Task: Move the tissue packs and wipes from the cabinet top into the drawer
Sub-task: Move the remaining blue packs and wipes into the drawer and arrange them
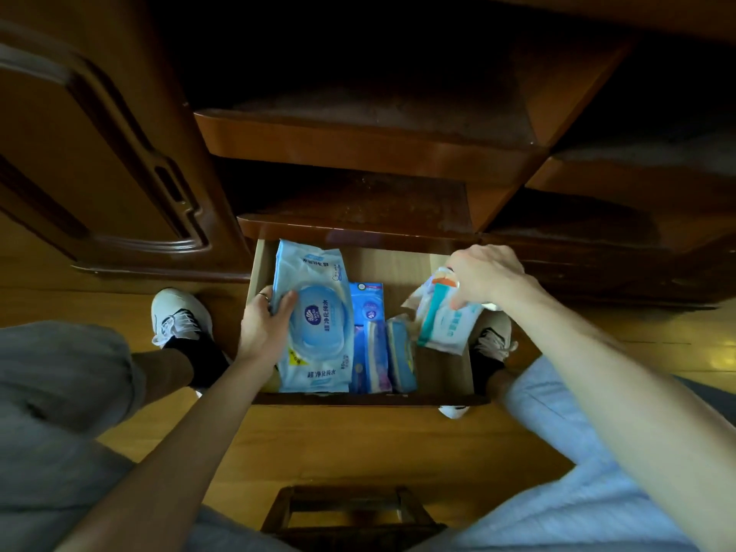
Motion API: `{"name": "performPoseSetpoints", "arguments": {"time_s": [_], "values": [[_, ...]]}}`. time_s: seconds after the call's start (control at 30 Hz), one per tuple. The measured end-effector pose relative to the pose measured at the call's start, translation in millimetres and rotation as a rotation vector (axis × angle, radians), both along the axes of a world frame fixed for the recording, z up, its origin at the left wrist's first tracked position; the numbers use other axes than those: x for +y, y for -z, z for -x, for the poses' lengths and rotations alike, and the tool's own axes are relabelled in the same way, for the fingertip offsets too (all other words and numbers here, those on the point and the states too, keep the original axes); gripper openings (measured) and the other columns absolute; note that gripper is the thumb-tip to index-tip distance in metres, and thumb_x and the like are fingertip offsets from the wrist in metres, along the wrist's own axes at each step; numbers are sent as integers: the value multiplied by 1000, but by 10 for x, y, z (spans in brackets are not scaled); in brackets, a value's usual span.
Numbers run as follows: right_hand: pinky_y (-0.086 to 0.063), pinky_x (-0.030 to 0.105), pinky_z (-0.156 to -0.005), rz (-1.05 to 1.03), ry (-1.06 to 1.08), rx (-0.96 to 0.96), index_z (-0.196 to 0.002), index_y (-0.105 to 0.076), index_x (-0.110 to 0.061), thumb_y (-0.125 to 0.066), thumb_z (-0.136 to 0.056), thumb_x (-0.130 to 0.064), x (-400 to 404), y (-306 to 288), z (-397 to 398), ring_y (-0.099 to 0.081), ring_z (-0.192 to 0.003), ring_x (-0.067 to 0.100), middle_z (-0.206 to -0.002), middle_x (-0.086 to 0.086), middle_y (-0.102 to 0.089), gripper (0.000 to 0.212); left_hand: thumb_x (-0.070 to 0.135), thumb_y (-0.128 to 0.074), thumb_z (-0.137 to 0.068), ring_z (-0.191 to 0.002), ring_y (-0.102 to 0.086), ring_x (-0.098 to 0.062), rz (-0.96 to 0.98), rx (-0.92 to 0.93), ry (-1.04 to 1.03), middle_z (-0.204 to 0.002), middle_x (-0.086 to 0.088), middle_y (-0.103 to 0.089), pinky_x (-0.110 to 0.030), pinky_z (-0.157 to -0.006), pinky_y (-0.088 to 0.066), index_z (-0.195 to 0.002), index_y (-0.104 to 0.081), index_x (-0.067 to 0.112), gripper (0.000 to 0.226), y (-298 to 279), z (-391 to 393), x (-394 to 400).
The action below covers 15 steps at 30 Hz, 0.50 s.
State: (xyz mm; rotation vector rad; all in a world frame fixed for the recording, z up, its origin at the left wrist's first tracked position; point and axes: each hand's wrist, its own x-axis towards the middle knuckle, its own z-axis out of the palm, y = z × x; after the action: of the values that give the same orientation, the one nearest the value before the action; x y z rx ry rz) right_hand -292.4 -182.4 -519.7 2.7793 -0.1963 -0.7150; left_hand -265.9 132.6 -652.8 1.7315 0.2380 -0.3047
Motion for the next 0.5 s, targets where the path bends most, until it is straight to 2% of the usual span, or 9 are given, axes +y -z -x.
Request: {"name": "performPoseSetpoints", "arguments": {"time_s": [0.1,0.2,0.3,0.37,0.4,0.43,0.5], "values": [[-51,42,-89,-155,52,-70,-111,-66,-23,-84,-73,-48,-97,-228,170,-64,-105,32,-111,5,-68,49,31,-63,-100,-89,-74,-20,54,-4,-40,-92,5,-76,-47,-80,-62,-93,-65,30,8,-86,16,4],[-47,43,-92,-274,66,-24,-112,-67,-29,-85,-68,-52,-132,-416,290,-62,-108,29,-109,0,-66,53,29,-59,-102,-88,-75,-18,77,-19,-26,-97,6,-75,-47,-77,-62,-98,-62,32,6,-191,26,24],[-47,40,-92,-424,10,47,-112,-68,-34,-85,-62,-60,-34,-474,316,-60,-103,20,-106,-9,-66,59,32,-59,-101,-85,-77,-19,119,5,44,-101,-2,-77,-43,-68,-63,-105,-62,25,9,-263,15,27],[-49,36,-90,-614,28,79,-116,-68,-34,-89,-62,-57,100,-454,266,-59,-100,15,-110,-10,-67,63,30,-61,-101,-83,-78,-23,171,33,149,-103,-10,-77,-37,-61,-62,-107,-62,18,13,-291,22,-55],[-50,35,-87,-683,37,80,-117,-67,-34,-90,-62,-54,173,-428,219,-59,-99,13,-112,-10,-67,63,28,-62,-101,-84,-78,-25,237,53,214,-104,-13,-77,-35,-61,-61,-108,-65,17,13,-294,46,-136],[-50,34,-78,-699,17,41,-110,-67,-39,-89,-61,-55,235,-392,166,-60,-93,10,-106,-14,-68,56,29,-62,-101,-86,-77,-26,299,78,282,-105,-12,-77,-33,-63,-60,-107,-68,18,14,-304,89,-227],[-39,30,-55,-598,-89,-77,-80,-58,-48,-82,-55,-64,323,-322,54,-56,-73,2,-80,-21,-62,38,45,-65,-96,-89,-76,-20,347,141,379,-103,-4,-78,-26,-67,-59,-101,-76,29,20,-340,191,-378]]}}
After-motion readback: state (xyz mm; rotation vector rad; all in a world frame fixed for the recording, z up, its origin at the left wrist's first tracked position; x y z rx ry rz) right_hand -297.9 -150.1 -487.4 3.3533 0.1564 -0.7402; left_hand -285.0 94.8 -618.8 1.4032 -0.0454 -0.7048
